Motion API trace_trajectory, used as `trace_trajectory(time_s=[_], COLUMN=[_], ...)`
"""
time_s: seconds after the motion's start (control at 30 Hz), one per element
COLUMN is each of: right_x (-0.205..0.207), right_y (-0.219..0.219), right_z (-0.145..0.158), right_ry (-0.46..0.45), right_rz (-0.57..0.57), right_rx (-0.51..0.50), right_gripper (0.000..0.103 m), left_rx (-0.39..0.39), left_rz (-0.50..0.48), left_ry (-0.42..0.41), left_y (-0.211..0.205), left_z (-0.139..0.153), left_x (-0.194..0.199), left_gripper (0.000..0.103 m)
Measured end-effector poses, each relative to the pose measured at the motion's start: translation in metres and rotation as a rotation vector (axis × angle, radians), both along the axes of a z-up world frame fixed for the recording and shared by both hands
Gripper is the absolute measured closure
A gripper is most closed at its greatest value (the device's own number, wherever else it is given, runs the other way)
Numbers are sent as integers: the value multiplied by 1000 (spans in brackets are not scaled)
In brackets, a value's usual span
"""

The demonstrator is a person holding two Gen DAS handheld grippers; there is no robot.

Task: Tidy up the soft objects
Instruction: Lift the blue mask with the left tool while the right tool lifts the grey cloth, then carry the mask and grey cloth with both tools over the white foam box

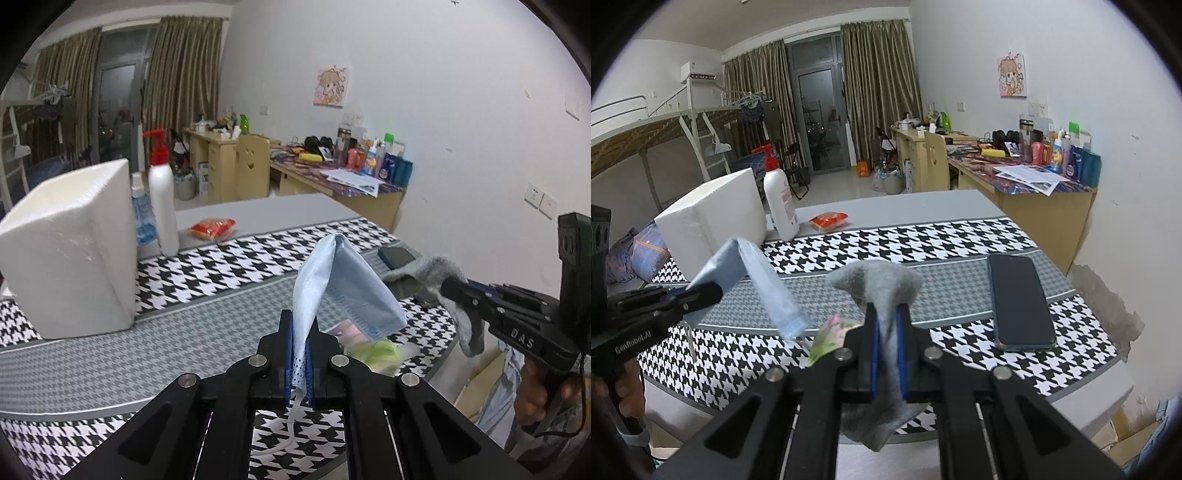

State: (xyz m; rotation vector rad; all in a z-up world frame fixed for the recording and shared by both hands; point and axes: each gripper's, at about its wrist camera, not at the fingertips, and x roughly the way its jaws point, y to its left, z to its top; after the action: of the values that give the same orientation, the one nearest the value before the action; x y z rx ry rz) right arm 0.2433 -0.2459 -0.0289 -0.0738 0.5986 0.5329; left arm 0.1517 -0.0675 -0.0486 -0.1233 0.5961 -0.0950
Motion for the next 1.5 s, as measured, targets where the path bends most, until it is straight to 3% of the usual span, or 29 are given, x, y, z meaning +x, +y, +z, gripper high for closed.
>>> trace_trajectory(time_s=[0.87,1.5], right_x=[-32,-42], right_y=[34,72], right_z=[25,32], right_ry=[-83,-113], right_rz=[61,84], right_rx=[58,59], right_gripper=[92,92], left_rx=[0,45], left_rz=[105,146], left_ry=[-80,-116], left_y=[40,69], left_z=[29,41], left_x=[-37,-47], left_gripper=[98,97])
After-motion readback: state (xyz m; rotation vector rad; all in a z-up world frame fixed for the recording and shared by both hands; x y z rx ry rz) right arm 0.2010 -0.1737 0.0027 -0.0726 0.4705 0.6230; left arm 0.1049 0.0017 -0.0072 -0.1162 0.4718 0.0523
